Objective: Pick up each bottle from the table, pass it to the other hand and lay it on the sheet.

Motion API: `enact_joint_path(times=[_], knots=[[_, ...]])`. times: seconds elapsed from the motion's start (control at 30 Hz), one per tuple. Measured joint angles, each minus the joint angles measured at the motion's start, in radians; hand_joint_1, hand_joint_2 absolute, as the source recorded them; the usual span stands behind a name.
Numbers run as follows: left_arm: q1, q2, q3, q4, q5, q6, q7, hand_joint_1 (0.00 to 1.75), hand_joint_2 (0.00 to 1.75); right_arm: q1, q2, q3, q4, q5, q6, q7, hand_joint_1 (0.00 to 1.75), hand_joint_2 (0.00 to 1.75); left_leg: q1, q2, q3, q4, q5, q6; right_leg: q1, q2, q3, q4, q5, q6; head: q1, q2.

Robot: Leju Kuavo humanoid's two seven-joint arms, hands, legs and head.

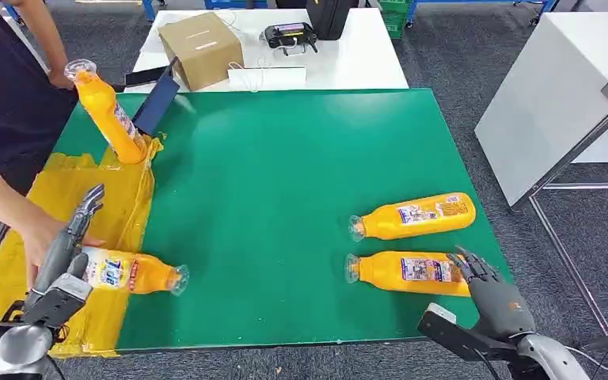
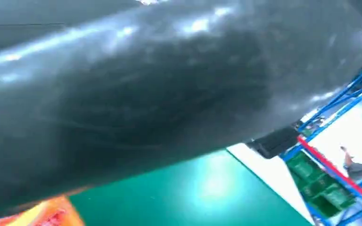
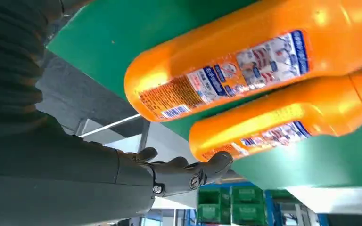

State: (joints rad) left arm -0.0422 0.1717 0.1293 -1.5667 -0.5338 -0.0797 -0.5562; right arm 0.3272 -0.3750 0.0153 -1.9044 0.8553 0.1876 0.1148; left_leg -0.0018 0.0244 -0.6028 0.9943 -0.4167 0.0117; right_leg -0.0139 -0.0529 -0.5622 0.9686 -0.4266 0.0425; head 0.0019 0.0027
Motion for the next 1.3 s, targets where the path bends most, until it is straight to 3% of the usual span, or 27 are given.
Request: enact_joint_path(times=[0.6, 0.97, 1.27, 1.3], knots=[[-0.018, -0.037, -0.018, -0.044, 0.035, -0.031, -0.004, 0.00, 0.00, -0.168, 0.024, 0.016, 0.173, 0.177, -0.040, 0.023, 0.00, 1.75, 0.000, 0.000, 0.000, 0.000, 0.000, 0.000, 0.000, 0.000, 0.000, 0.000, 0.000, 0.000, 0.000, 0.000], [-0.018, -0.041, -0.018, -0.050, 0.035, -0.034, -0.003, 0.00, 0.00, -0.190, 0.035, 0.027, 0.212, 0.182, -0.040, 0.022, 0.00, 1.75, 0.000, 0.000, 0.000, 0.000, 0.000, 0.000, 0.000, 0.000, 0.000, 0.000, 0.000, 0.000, 0.000, 0.000], [-0.063, -0.045, -0.040, -0.039, 0.066, -0.042, -0.011, 0.00, 0.00, -0.216, -0.009, 0.097, 0.292, 0.131, 0.090, 0.007, 0.00, 1.75, 0.000, -0.001, -0.001, 0.000, 0.001, 0.001, 0.000, -0.001, 0.001, 0.000, 0.000, 0.000, 0.000, 0.000], [-0.072, -0.045, -0.045, -0.031, 0.071, -0.043, -0.014, 0.00, 0.00, -0.221, -0.023, 0.109, 0.306, 0.118, 0.104, 0.007, 0.42, 1.75, 0.000, -0.001, 0.000, 0.000, 0.001, 0.001, 0.000, 0.000, 0.000, 0.000, 0.000, 0.000, 0.000, 0.000]])
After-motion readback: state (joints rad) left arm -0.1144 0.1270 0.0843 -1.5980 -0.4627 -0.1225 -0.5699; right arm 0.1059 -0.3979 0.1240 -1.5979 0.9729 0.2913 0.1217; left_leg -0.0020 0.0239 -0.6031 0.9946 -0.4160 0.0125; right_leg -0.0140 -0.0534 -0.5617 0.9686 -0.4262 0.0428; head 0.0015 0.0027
